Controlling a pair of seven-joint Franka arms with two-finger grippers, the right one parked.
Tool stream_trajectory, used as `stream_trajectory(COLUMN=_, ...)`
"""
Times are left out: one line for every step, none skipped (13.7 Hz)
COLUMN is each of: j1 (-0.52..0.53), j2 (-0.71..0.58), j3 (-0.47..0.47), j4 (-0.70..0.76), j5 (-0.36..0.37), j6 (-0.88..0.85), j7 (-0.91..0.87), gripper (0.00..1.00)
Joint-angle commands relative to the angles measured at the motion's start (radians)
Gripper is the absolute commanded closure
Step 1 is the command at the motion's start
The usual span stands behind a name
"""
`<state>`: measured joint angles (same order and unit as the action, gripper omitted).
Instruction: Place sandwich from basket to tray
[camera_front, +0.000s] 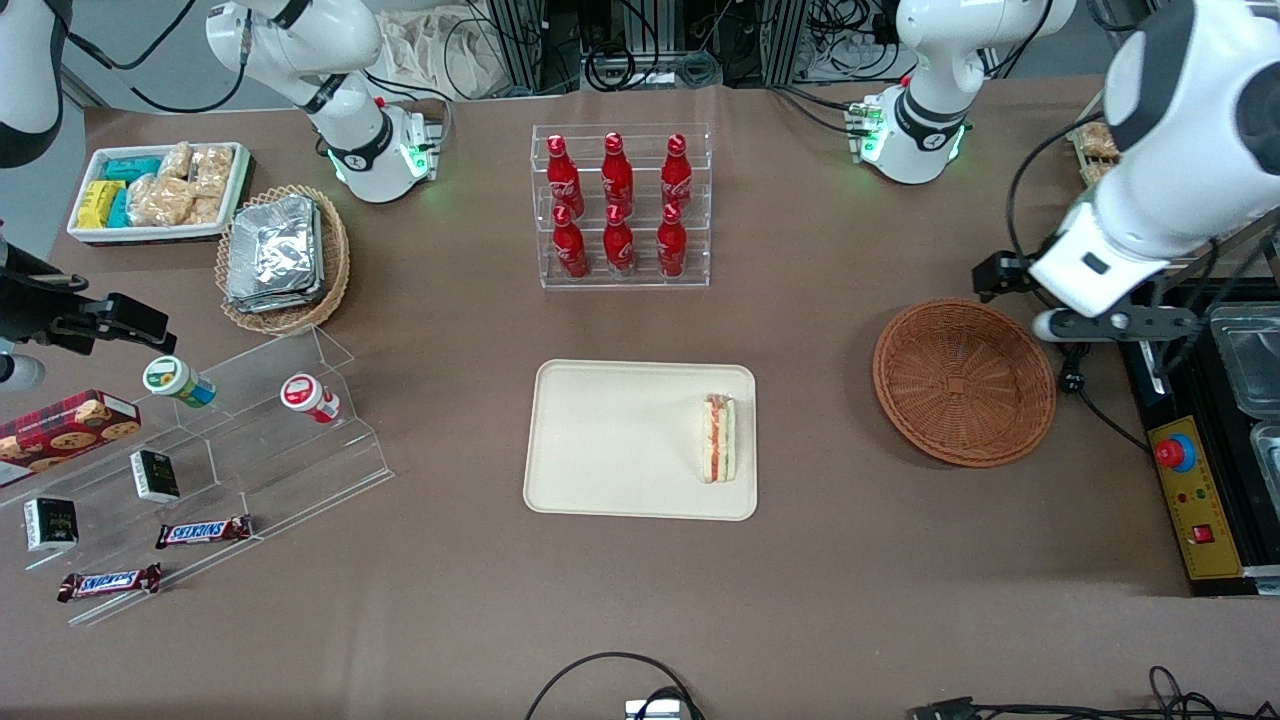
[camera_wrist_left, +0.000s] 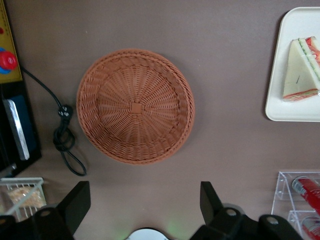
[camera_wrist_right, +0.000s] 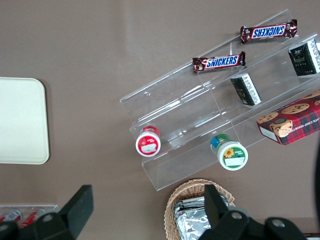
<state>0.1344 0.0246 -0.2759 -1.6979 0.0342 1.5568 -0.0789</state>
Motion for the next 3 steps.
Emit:
stream_trajectory(j1=0.033, j2=0.141, j3=-0.012, j4=0.188, j5=0.009, j6=-0.064, j7=0.102, gripper=0.0)
stream_trajectory(j1=0.037, j2=0.162, j3=-0.009, j4=0.216, j5=0.022, j6=-0.064, j7=0.1, gripper=0.0)
stream_trajectory(j1=0.05, j2=0.169, j3=-0.009, j4=0.23, j5=0.042, j6=-0.064, j7=0.102, gripper=0.0)
